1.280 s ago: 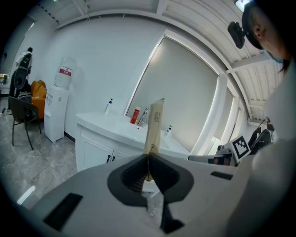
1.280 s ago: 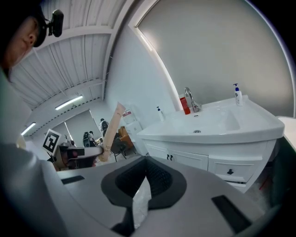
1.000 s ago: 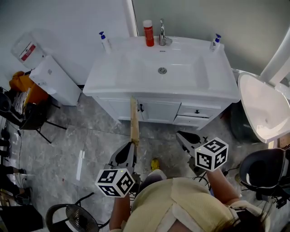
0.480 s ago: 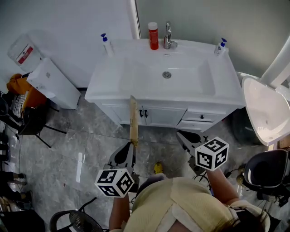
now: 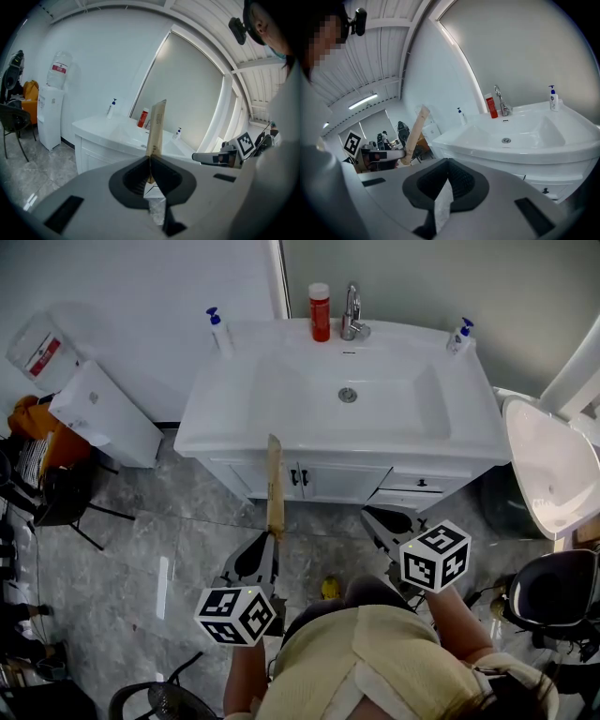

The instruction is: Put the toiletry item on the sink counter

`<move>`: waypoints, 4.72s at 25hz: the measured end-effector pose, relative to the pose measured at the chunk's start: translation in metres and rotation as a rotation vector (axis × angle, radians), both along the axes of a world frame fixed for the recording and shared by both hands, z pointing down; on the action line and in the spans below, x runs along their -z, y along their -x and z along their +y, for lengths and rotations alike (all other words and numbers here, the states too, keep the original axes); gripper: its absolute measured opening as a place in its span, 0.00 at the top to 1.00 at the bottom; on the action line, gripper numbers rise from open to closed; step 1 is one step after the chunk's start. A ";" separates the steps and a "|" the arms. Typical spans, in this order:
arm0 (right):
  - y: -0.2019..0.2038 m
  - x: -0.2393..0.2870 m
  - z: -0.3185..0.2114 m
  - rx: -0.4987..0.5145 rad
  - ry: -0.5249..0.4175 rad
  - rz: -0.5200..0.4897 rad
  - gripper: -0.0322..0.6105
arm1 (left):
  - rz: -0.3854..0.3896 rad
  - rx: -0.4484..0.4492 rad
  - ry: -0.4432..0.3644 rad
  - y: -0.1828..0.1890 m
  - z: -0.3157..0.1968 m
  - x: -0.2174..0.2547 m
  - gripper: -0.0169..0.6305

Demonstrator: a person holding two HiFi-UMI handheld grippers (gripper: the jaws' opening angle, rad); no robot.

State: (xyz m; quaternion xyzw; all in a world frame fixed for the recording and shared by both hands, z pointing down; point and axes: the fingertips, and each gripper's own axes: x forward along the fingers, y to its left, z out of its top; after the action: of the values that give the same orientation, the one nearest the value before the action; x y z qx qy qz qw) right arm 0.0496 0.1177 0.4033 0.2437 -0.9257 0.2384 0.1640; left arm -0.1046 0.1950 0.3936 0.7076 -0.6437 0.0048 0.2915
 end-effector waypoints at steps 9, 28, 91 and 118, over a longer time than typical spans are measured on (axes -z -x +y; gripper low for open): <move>0.003 0.000 -0.026 0.002 -0.007 0.017 0.91 | 0.010 -0.011 0.018 -0.001 -0.025 -0.005 0.90; 0.015 0.000 -0.124 0.118 -0.004 -0.012 0.91 | -0.026 0.070 0.034 -0.005 -0.112 -0.005 0.90; 0.099 -0.015 -0.317 0.019 0.054 0.009 0.91 | -0.070 -0.073 0.109 0.089 -0.349 -0.022 0.90; 0.151 -0.037 -0.362 -0.066 0.102 0.057 0.91 | -0.223 -0.235 0.173 0.148 -0.433 -0.047 0.90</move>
State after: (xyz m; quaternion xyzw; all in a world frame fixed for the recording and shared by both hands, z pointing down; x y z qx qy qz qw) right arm -0.1013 -0.2446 0.4401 0.2720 -0.8988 0.2833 0.1947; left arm -0.2523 -0.2379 0.4402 0.7453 -0.5822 0.1725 0.2755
